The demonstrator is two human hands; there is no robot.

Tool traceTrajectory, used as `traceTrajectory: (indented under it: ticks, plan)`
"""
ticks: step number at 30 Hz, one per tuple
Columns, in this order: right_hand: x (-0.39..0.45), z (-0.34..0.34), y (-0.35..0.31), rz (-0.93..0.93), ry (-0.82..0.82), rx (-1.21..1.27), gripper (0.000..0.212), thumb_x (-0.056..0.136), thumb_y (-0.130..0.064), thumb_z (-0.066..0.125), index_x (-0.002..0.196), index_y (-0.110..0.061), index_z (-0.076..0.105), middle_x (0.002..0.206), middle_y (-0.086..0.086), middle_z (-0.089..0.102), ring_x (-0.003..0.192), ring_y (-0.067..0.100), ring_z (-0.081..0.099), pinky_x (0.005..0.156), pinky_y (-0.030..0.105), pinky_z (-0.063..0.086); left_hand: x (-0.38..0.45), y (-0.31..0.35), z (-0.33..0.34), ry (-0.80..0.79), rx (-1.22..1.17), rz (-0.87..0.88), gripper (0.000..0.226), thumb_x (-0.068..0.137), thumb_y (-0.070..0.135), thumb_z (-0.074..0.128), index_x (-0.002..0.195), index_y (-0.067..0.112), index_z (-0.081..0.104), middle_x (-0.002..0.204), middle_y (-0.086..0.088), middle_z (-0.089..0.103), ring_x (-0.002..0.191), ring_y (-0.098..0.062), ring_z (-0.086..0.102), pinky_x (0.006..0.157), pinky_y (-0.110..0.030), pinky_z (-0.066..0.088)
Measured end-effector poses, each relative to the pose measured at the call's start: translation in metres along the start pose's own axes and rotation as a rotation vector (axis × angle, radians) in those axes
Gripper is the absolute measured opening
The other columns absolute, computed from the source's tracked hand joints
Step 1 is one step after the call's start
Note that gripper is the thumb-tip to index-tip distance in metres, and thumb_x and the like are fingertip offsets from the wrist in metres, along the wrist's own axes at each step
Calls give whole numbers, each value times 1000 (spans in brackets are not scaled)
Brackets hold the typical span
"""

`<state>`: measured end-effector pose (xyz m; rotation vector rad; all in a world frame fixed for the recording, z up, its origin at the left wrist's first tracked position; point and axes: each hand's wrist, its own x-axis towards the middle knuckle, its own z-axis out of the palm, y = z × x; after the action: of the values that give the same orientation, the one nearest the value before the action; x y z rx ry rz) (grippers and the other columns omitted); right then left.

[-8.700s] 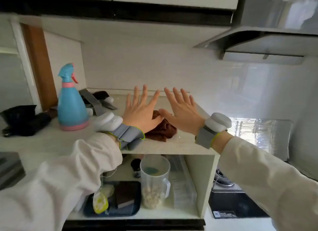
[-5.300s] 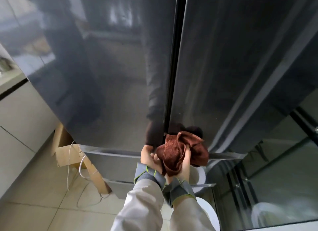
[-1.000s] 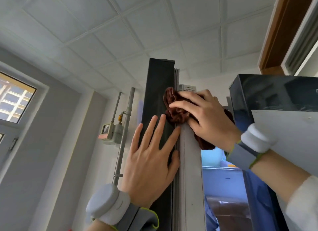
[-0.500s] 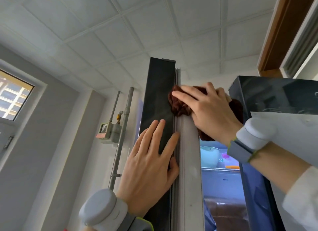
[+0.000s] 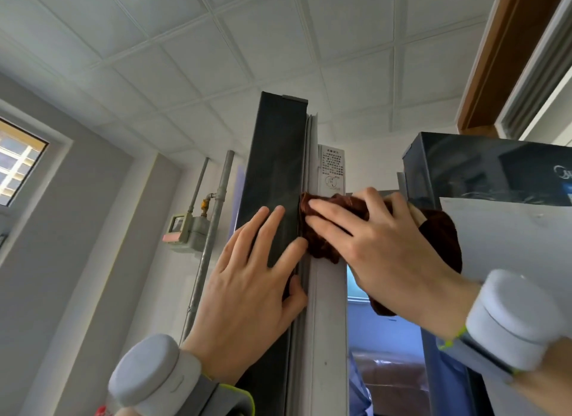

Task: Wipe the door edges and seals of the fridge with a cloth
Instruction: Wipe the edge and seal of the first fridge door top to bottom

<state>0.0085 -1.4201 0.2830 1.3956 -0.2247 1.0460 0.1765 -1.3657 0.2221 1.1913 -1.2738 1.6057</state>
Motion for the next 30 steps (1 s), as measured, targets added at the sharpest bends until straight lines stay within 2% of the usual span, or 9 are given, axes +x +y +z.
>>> traceTrajectory:
  ticks: [4, 10, 17, 20, 23, 25, 30]
  plan:
    - [16, 1, 7, -9, 46, -52, 49, 85, -5, 23, 109, -11, 66, 119, 6, 63, 86, 40, 54, 64, 46, 43, -1, -2, 0, 7, 6, 7, 38, 83, 31, 39, 115, 19, 55, 138, -14, 47, 130, -31, 40, 106, -42, 28]
    - [56, 19, 29, 75, 60, -216, 55, 77, -4, 20, 100, -16, 69, 113, 0, 66, 85, 36, 55, 62, 39, 40, -2, -5, 0, 30, 4, 16, 35, 85, 34, 39, 114, 23, 53, 137, -13, 48, 129, -32, 43, 103, -47, 31]
    - [32, 17, 15, 32, 47, -165, 55, 87, -3, 16, 112, -11, 64, 123, 5, 61, 90, 37, 45, 65, 43, 42, -1, -5, -2, 19, 14, -4, 43, 85, 36, 39, 121, 18, 53, 138, -12, 47, 131, -30, 40, 104, -47, 25]
    - [8, 11, -2, -4, 34, -96, 66, 95, -5, 0, 119, -9, 60, 127, 9, 58, 90, 41, 52, 68, 47, 44, -3, -5, -4, 7, 10, -4, 43, 85, 36, 39, 120, 17, 55, 139, -12, 46, 132, -29, 38, 107, -42, 23]
    - [-1, 5, -7, -51, 31, -11, 51, 89, -7, 20, 119, -8, 61, 126, 10, 59, 89, 42, 55, 67, 50, 47, -5, -6, -4, 10, -29, -6, 39, 85, 34, 40, 116, 17, 55, 139, -12, 46, 134, -29, 36, 111, -37, 20]
    - [3, 5, 0, -84, 42, 14, 50, 83, -7, 26, 117, -11, 62, 125, 7, 60, 87, 41, 55, 66, 48, 46, -6, -5, -3, 10, -39, -9, 38, 85, 34, 40, 115, 17, 56, 139, -13, 46, 134, -29, 36, 110, -38, 22]
    - [40, 18, 27, 7, 107, 16, 49, 71, -5, 42, 111, -16, 67, 121, 1, 64, 81, 38, 56, 65, 44, 44, -6, -9, -4, -24, -31, -13, 40, 85, 40, 42, 115, 19, 56, 140, -13, 45, 134, -30, 35, 108, -43, 24]
